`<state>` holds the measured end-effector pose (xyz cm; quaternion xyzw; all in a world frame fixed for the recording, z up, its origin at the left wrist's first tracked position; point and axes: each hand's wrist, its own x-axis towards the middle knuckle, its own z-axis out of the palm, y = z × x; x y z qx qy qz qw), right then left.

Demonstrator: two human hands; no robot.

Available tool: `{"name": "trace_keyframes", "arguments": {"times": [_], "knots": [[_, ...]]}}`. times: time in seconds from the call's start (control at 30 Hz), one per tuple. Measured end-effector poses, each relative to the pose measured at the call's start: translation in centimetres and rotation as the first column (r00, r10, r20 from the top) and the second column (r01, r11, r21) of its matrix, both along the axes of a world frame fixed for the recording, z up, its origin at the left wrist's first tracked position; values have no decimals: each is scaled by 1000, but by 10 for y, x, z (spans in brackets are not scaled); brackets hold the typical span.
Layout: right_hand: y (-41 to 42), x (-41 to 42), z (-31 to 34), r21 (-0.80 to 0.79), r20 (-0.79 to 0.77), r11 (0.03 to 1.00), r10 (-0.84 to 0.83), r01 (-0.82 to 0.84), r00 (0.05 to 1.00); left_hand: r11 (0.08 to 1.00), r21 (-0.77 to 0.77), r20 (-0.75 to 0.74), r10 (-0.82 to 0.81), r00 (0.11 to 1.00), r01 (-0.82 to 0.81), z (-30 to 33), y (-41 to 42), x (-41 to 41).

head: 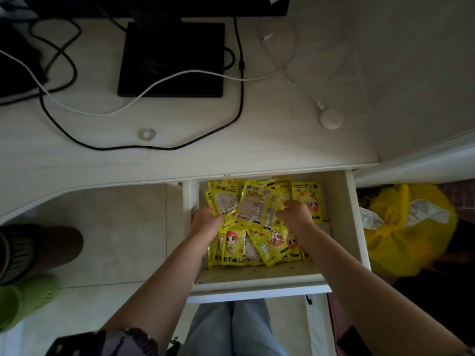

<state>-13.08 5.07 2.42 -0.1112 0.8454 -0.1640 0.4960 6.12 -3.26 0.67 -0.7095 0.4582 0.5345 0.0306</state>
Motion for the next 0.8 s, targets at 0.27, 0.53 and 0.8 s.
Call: {"name": "trace_keyframes", "arguments": {"times": [0.27,0.53,0.8], "knots": [[9,14,39,-54,-73,990,128,-132,989,989,-123,-53,-90,995,83,41,22,5],[16,67,82,-184,-231,846,457,-500,859,938,-325,-19,-134,991,120,82,49,53],[5,152,95,-194,-308,601,713,-775,630,893,-441,89,-57,994,91,102,82,145]]}}
